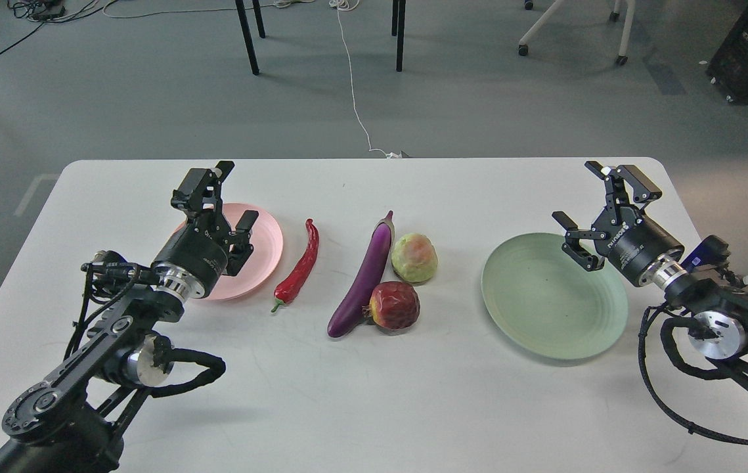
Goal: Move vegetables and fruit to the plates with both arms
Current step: 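Move the right gripper over the green fig and grasp it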
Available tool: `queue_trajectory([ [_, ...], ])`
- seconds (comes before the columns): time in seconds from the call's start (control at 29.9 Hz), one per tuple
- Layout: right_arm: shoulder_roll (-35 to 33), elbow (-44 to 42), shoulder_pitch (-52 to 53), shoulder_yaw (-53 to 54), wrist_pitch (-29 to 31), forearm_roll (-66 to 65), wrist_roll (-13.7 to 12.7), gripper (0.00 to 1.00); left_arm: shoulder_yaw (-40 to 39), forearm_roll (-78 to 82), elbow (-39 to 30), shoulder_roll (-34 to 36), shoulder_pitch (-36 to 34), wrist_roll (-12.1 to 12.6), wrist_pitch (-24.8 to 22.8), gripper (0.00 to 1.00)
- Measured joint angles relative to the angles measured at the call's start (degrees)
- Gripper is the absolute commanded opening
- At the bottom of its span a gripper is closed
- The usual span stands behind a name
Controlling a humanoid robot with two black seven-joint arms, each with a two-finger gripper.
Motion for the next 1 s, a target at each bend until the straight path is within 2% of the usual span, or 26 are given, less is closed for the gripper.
queue_trajectory([
  [0.2, -0.5, 0.7, 0.4, -0.5, 0.5, -0.7, 0.0, 0.98, 0.6, 0.0, 0.0, 0.5, 0.0, 0.2, 0.0, 0.98],
  [0.3, -2.4, 1.6, 2.7, -1.6, 0.6, -5.0, 0.0, 0.99, 0.5, -0.4, 0.0, 0.7, -0.2, 0.2, -0.1, 0.98],
  [0.44, -4.7, 2.5, 12.3, -8.7, 0.7, -22.2, 0.0, 0.99, 0.2, -0.4, -0.4, 1.5, -0.2, -1.6, -0.5, 0.98],
  [0.6, -4.9, 2.9, 31.5, -26.1, 0.8, -40.4, 0.0, 0.99, -0.3, -0.5, -1.0, 2.0, -0.3, -4.6, -1.9, 0.98],
  [0.7, -1.7, 2.7, 43.1, -38.3, 0.8, -46.5, 0.0, 0.99, -0.4, -0.5, -1.9, 2.5, -0.4, -4.9, -2.7, 0.98],
  [0.77, 2.9, 2.5, 49.0, -45.5, 0.8, -50.2, 0.0, 0.99, -0.3, -0.5, -2.5, 2.6, -0.4, -5.0, -2.8, 0.98],
  [0.87, 9.8, 1.5, 53.6, -52.5, 0.6, -55.3, 0.0, 0.99, -0.1, -0.5, -2.8, 2.7, -0.1, -5.1, -2.6, 0.98],
  [1.0, 17.3, -1.0, 55.0, -56.7, 0.2, -58.7, 0.0, 0.99, -0.3, -0.3, -3.7, 2.9, 0.6, -5.2, -2.4, 0.98],
])
